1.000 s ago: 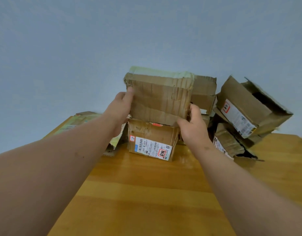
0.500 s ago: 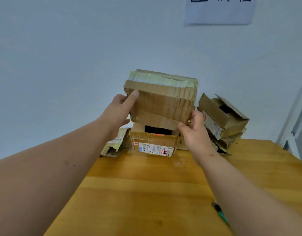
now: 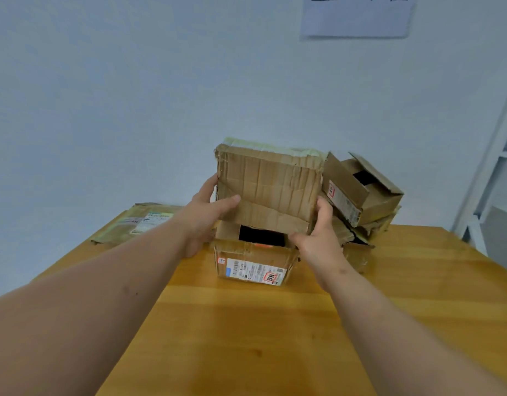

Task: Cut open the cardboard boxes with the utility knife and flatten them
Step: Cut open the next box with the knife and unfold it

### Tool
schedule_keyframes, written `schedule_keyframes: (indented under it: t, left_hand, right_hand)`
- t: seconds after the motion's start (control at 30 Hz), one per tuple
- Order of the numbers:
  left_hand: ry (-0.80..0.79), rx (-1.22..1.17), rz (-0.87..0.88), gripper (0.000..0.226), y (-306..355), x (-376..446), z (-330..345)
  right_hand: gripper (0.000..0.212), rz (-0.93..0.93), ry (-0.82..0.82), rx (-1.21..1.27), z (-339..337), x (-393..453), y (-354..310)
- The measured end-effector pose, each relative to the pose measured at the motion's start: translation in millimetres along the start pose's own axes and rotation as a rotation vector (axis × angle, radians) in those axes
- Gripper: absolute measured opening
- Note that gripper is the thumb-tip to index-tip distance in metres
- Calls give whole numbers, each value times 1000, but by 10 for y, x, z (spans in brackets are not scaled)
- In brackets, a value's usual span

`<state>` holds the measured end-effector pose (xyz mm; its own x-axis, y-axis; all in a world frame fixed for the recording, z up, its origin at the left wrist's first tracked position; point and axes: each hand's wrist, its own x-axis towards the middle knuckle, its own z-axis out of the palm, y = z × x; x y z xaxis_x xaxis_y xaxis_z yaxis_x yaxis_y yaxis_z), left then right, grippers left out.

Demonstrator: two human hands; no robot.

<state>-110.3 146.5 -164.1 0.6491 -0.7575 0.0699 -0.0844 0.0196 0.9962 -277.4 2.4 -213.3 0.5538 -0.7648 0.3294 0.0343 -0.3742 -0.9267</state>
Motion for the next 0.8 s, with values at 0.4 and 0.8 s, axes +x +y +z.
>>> schedule_keyframes:
  t: [0.4, 0.8]
  left_hand:
    - [109, 744, 161, 70, -595, 271, 73]
    - [139, 1079, 127, 25, -686, 476, 78]
  right_hand:
    - [8, 102, 374, -86, 107, 406, 239]
    - [11, 56, 533, 281, -64, 628, 65]
